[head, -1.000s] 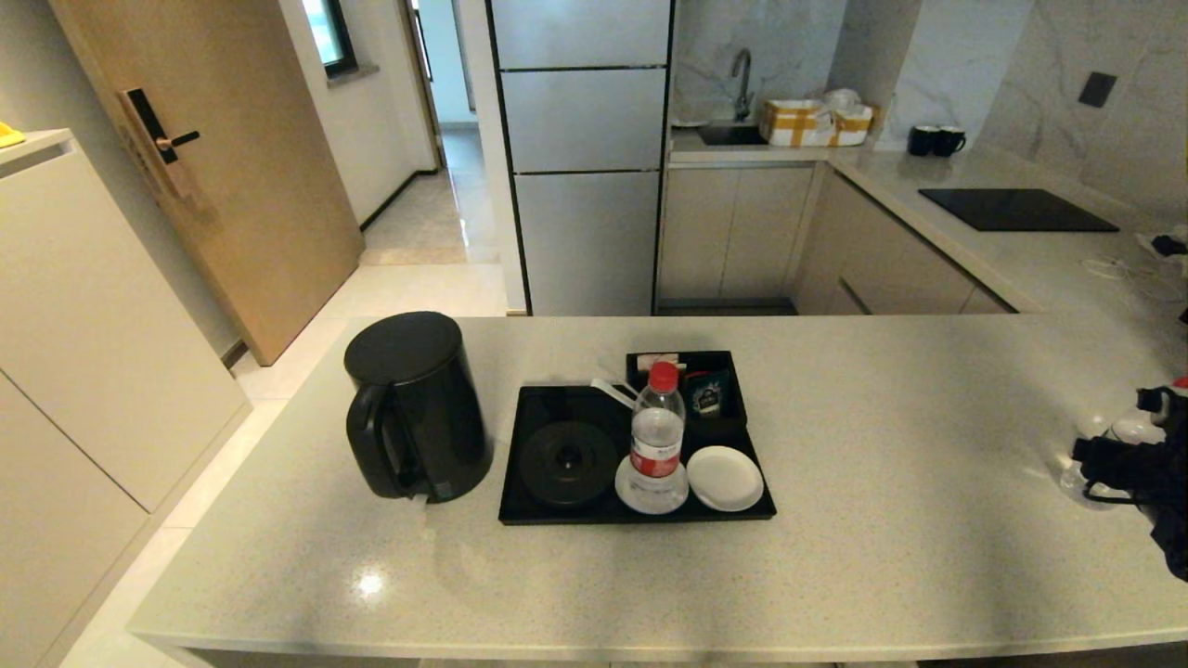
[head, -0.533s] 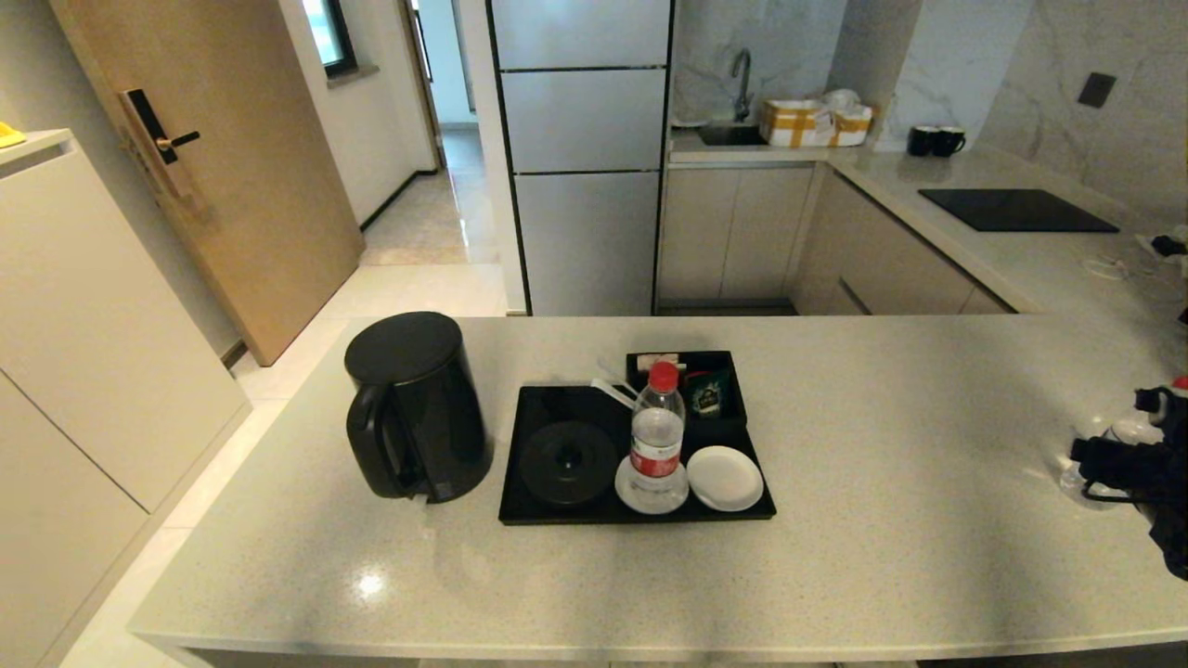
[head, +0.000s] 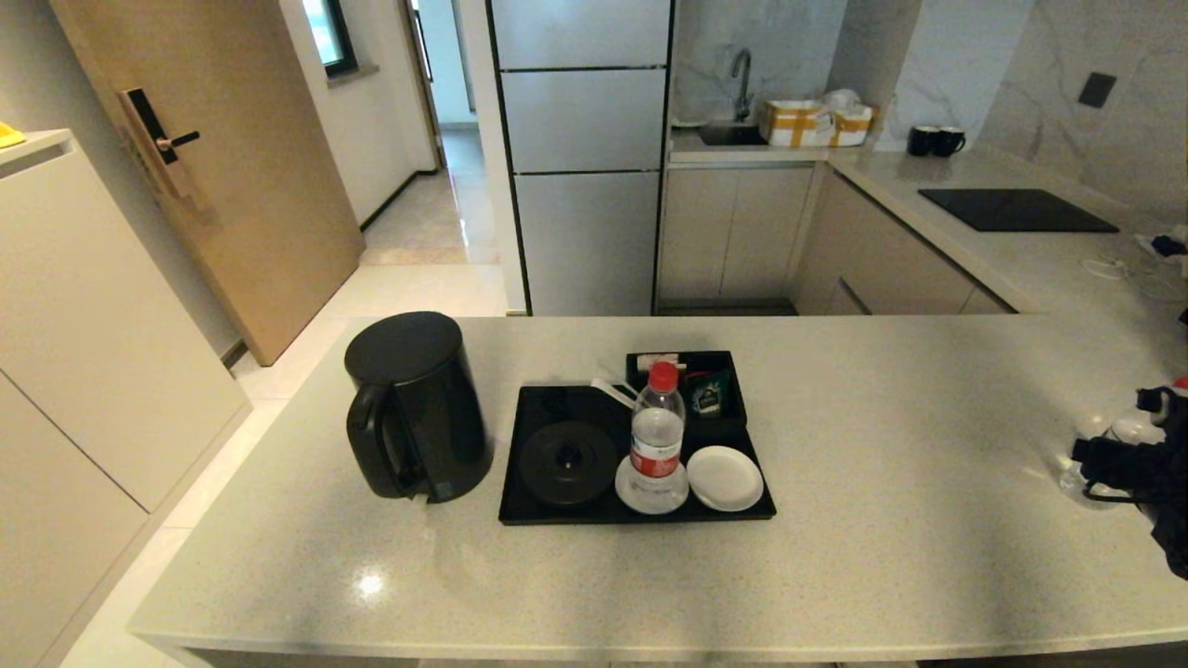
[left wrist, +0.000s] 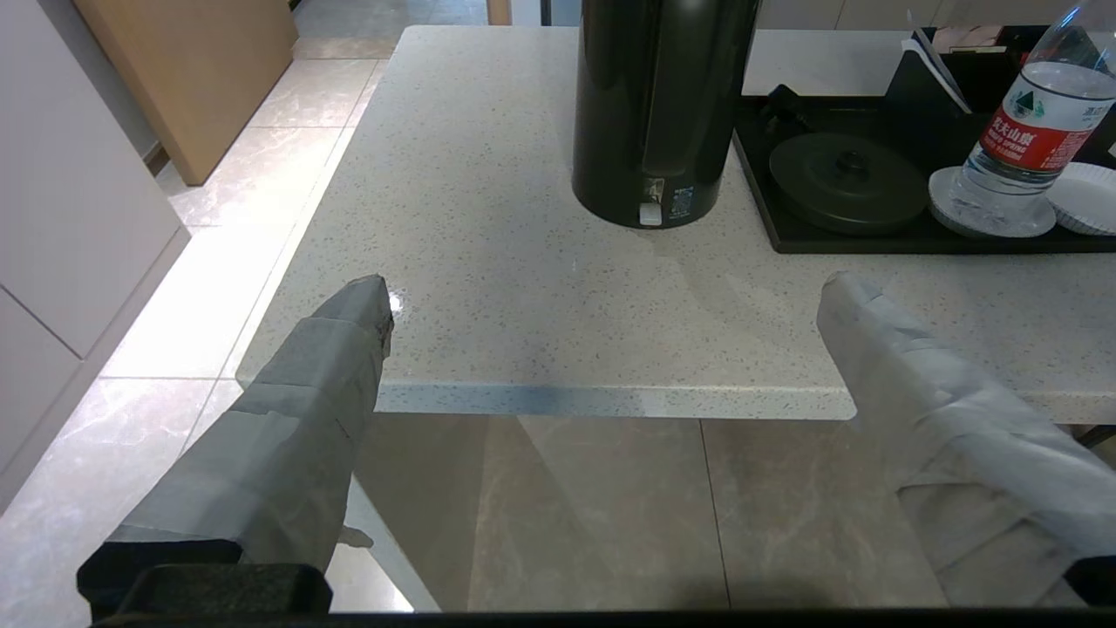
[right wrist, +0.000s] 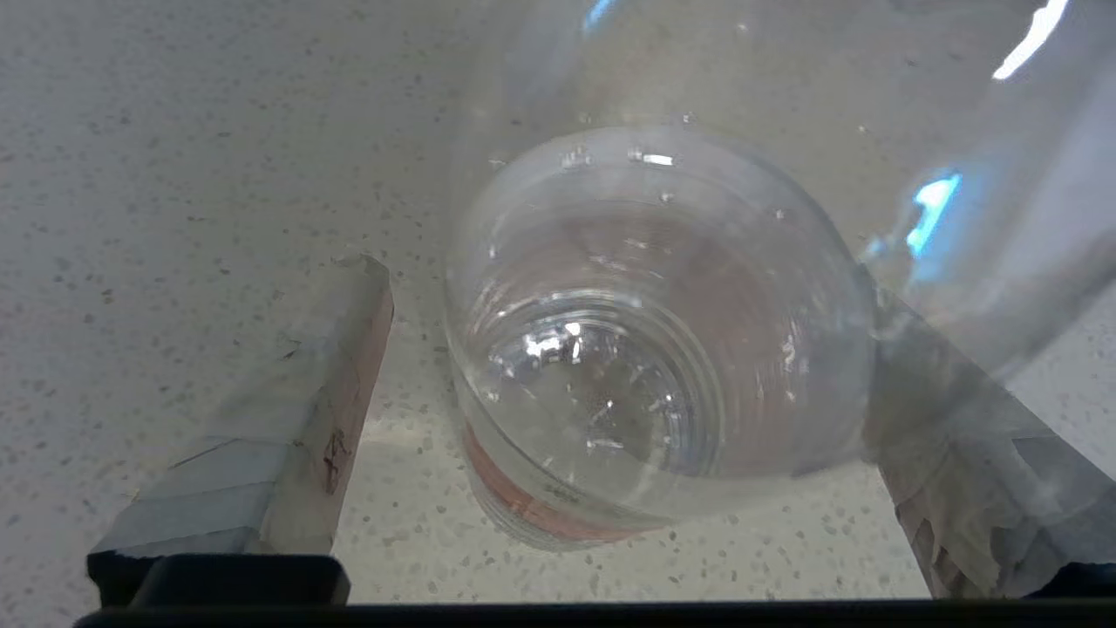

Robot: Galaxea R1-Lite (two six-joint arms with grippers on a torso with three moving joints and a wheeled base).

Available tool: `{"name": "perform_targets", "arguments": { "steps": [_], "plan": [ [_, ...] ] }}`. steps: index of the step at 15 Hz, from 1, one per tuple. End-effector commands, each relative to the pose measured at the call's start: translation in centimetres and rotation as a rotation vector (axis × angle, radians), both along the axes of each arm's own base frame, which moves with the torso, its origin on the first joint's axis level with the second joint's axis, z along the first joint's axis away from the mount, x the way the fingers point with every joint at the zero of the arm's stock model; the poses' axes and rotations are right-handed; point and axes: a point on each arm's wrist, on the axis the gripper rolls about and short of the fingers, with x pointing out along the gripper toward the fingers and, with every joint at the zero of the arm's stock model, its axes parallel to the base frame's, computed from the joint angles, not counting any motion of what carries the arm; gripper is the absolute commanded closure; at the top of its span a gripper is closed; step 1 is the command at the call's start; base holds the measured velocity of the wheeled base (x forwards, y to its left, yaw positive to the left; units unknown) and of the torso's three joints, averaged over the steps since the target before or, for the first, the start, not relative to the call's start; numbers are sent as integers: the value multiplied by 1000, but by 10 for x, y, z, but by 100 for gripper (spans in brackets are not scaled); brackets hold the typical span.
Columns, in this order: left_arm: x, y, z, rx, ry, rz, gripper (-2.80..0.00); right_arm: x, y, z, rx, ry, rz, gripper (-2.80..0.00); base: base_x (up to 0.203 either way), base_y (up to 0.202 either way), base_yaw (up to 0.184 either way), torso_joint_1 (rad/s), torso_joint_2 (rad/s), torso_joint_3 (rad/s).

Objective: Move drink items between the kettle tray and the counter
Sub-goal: Return the bottled water to its original position

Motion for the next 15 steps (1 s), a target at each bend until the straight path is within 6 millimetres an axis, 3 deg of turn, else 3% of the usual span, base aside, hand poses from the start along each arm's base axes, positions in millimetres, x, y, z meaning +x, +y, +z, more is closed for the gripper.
{"name": "perform_targets", "arguments": {
  "steps": [1,5,6,15],
  "plan": [
    [0,0,0,0,1,1,-280,-1,0,3,-6,-6,-5,-280,0,0,0,0,0,0],
    [0,0,0,0,1,1,-280,-1,0,2,-6,-3,-4,-280,0,0,0,0,0,0],
    [0,0,0,0,0,1,-280,-1,0,0,-5,0,-7,0,0,0,0,0,0,0],
    [0,0,0,0,0,1,-280,-4,2,1,2,3,-7,0,0,0,0,0,0,0]
  ]
}}
